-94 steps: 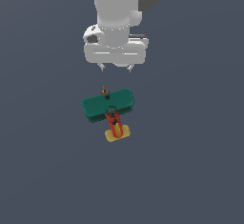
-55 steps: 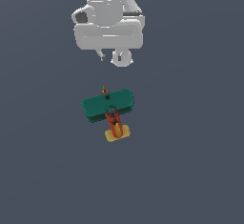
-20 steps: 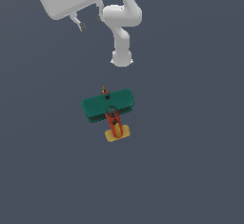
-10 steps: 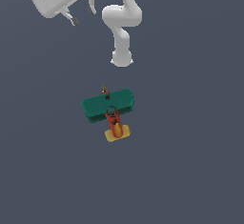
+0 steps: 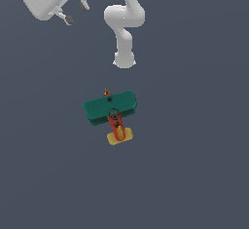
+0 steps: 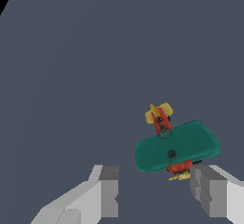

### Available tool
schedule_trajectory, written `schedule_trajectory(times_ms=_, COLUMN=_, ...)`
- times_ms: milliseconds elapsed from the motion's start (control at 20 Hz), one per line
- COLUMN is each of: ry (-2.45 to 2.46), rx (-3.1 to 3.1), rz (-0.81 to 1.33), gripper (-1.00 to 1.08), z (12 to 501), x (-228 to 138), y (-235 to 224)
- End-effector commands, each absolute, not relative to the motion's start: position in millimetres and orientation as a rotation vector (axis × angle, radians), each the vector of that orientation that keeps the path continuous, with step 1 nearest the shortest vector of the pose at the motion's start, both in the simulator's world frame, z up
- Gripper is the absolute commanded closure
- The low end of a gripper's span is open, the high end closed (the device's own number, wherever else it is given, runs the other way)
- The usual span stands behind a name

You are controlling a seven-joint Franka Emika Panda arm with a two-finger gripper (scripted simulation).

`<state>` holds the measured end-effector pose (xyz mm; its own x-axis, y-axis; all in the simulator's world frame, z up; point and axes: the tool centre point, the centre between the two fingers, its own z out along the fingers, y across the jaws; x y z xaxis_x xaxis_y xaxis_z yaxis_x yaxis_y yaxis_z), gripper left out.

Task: Pick up the object and move it to a goal position.

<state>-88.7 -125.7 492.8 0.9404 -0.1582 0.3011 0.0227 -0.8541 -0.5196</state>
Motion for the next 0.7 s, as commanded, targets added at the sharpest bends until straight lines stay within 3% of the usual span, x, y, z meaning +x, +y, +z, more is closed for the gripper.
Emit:
schedule_trajectory(times_ms=0, ry=0.096, rx=-2.528, rz=-0.463, gripper=-0.20, z=493.0, x=-88.5, y=-130.9)
schedule_trajectory(times_ms=650, ry=0.103, rx=-2.380, rz=-0.477, gripper=-0.20, z=482.8, x=-85.0, y=-157.8)
